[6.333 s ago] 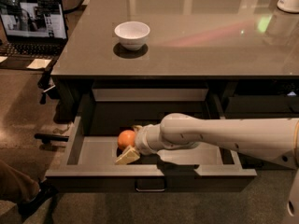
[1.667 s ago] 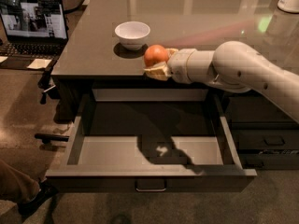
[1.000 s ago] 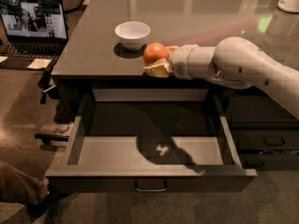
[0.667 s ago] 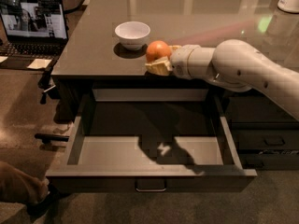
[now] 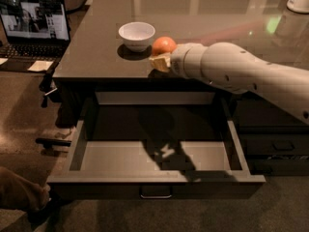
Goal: Pick orange from top drawer and place on counter
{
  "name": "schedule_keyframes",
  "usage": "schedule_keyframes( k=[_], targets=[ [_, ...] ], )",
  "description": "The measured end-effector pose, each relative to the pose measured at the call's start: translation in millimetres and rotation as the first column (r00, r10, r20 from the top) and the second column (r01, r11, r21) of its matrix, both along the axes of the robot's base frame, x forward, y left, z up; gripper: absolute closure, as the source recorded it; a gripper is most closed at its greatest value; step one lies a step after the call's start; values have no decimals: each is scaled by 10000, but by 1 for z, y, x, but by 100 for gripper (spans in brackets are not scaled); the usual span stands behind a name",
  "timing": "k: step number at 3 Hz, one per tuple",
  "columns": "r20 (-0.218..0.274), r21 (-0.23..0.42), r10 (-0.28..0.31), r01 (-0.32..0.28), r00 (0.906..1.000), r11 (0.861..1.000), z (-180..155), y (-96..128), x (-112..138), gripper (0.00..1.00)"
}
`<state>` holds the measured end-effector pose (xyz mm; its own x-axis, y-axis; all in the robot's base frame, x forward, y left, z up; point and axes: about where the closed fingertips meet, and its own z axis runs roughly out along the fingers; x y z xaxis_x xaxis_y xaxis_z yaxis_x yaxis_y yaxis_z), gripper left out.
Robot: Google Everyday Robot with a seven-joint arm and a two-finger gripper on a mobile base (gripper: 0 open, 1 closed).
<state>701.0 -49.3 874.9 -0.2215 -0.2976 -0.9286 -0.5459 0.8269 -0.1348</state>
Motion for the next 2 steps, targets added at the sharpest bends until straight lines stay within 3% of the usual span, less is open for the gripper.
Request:
schedule_keyframes(
  k=[1,2],
  targets=[
    [-424,-92,-510,506,9978,9987,-7,-18,15,82],
    [-866,-200,-393,377,9955,9991,-13,-25,27,58]
  ],
)
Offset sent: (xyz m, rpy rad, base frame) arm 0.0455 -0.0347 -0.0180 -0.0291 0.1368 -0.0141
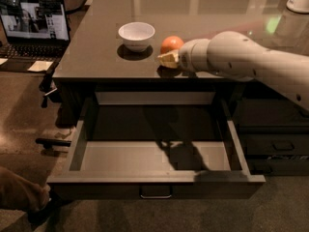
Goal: Pick orange from top drawer and place on counter
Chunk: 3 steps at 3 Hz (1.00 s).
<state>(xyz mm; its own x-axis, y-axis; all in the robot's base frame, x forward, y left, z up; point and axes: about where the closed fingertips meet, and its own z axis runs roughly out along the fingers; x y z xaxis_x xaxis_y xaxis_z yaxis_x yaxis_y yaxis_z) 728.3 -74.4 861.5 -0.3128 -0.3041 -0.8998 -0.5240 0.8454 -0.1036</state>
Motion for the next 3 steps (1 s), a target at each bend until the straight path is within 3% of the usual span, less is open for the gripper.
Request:
schedule_keyframes(
  k=[2,3],
  targets=[
    [-257,-1,683,-683,9973,9977,-3,-6,16,13],
    [-258,-2,699,-699,9972,9976,-3,-6,16,0]
  ],
)
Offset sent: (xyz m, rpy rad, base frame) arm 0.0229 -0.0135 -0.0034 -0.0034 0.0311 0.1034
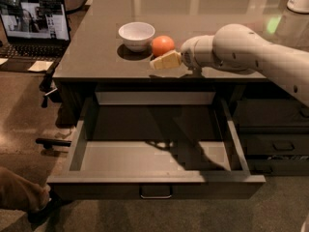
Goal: Pick orange from top drawer and place on counter
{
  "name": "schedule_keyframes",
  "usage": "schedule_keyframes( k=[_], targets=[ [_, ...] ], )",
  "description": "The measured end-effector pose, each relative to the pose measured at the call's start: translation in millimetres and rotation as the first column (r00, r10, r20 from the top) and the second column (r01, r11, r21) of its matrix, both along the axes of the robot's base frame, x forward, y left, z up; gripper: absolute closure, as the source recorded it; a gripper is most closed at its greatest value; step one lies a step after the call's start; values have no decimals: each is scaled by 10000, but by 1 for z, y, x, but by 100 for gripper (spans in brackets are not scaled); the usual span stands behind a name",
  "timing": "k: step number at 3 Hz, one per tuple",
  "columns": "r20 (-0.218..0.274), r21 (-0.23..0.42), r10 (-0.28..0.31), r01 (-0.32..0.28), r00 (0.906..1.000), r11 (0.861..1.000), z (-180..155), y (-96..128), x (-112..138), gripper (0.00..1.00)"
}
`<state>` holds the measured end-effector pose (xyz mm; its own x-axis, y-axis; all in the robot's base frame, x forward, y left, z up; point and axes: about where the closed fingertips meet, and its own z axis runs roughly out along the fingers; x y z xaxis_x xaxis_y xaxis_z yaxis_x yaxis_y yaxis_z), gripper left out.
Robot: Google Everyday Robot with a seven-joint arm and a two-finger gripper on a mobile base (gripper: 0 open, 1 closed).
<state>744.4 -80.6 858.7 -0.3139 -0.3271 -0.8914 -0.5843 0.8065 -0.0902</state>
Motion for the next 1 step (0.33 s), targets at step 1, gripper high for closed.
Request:
schedule_keyframes(
  k=[1],
  targets=[
    [0,0,0,0,10000,10000,0,0,0,0]
  ],
)
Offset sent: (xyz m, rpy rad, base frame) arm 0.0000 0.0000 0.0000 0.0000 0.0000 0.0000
